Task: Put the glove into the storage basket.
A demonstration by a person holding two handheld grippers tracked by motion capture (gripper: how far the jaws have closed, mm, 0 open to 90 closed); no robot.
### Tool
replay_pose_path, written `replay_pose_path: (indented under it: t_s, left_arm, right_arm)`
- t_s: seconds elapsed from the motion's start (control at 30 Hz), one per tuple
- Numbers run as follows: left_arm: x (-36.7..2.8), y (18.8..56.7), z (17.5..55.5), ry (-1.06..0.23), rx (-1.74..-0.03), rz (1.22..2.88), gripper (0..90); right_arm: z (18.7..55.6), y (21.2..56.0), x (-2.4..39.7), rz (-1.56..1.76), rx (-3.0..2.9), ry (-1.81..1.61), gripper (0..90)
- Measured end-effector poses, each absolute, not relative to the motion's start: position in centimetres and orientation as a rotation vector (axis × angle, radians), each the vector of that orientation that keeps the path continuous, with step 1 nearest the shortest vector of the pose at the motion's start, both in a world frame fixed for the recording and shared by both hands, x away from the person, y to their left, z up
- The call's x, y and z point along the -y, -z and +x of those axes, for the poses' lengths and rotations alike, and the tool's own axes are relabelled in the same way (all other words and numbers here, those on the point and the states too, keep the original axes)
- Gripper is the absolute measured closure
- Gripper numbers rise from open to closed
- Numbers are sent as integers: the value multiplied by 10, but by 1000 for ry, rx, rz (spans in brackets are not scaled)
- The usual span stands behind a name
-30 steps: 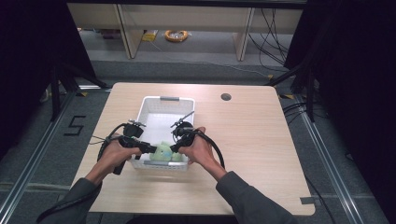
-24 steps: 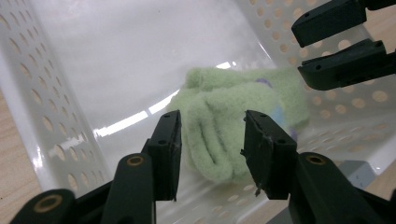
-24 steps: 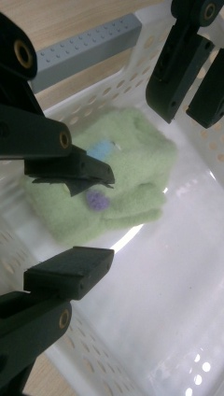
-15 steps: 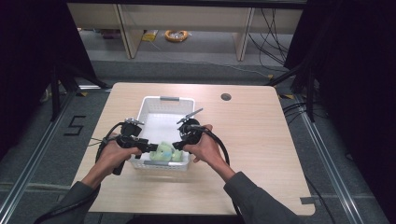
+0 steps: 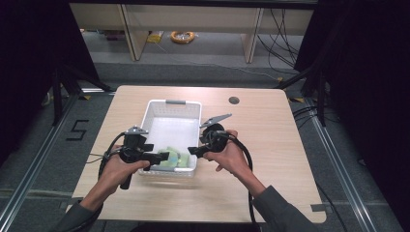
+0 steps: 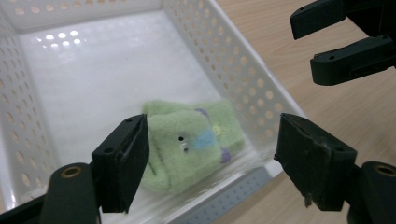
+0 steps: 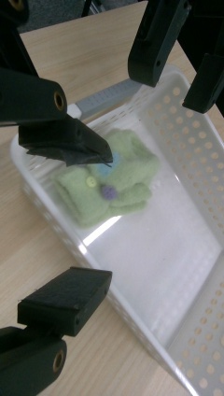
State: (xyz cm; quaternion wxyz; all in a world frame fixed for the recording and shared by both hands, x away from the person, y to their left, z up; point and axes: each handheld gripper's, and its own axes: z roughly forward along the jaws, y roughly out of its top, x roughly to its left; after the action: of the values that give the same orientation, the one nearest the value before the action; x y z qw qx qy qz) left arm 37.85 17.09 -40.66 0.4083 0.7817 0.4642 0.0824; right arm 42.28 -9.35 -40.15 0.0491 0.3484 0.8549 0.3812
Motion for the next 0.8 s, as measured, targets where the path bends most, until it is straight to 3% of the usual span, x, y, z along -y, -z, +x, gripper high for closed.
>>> replay_pose_path:
  t_s: [0.8]
  left_arm:
    - [-136, 416, 327, -148, -1038, 1928, 212]
  right_arm:
    - [374, 399, 191, 1091, -2435, -1244, 363]
